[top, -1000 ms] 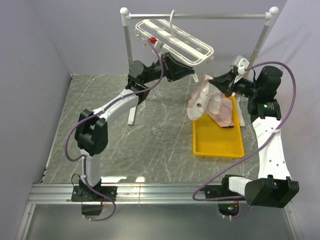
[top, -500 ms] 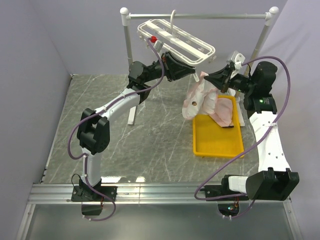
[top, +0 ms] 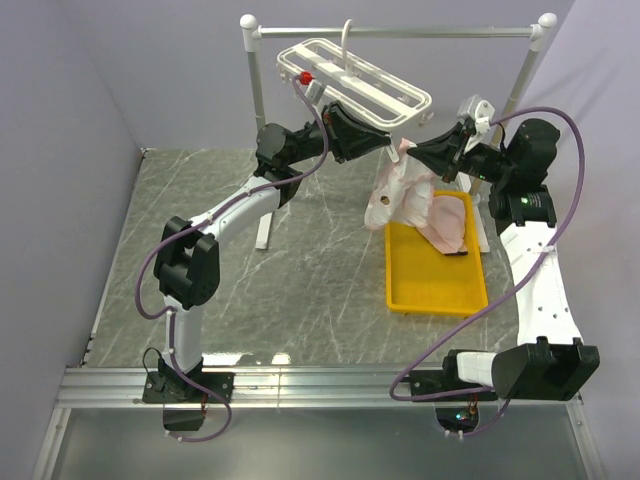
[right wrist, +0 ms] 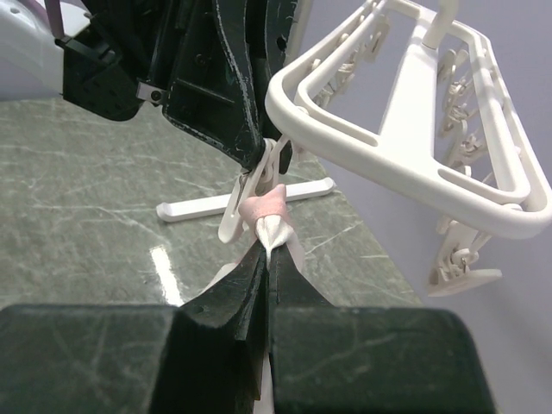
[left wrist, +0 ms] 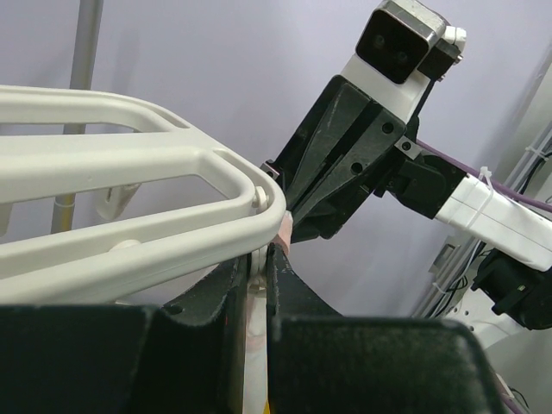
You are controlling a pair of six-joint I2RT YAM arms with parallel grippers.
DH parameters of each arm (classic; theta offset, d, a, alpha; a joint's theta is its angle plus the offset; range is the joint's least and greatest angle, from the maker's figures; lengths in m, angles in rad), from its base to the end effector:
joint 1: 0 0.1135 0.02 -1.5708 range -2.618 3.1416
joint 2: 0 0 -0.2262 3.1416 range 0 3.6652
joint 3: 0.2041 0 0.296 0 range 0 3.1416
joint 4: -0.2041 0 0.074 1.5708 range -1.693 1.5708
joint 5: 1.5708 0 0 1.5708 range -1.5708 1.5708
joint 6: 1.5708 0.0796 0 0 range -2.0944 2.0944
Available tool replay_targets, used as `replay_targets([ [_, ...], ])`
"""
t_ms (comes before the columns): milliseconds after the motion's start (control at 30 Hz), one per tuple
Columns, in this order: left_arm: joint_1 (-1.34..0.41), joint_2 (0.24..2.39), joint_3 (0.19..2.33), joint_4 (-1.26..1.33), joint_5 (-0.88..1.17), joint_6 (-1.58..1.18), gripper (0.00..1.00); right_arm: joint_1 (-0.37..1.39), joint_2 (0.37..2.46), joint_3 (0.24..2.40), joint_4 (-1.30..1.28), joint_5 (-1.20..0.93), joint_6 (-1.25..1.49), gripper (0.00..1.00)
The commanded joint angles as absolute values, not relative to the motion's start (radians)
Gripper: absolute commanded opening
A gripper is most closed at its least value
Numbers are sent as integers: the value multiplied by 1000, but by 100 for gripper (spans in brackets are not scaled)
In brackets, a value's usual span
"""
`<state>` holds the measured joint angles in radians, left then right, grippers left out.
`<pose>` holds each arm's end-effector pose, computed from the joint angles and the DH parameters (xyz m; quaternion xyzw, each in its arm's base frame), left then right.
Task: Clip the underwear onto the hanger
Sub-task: Clamp the underwear onto the hanger.
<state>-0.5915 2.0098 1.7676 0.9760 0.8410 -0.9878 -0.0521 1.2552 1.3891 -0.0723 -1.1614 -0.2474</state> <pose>0.3872 -0.3316 0.3921 0.2927 0.4371 -0.7091 0.4695 0.3379 0.0555 0.4332 -0.4536 0.5310 0.2807 0.6584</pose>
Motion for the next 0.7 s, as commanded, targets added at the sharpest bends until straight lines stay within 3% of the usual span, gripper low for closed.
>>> replay_targets([
  [0,-601,2013,1812,1040,871,-973,0,-44,1262,1459,-122,-1184,-268,0],
  [667,-586,2008,1804,1068,884,-956,0,-52,1267,1494,-255,-1227,-361,0],
])
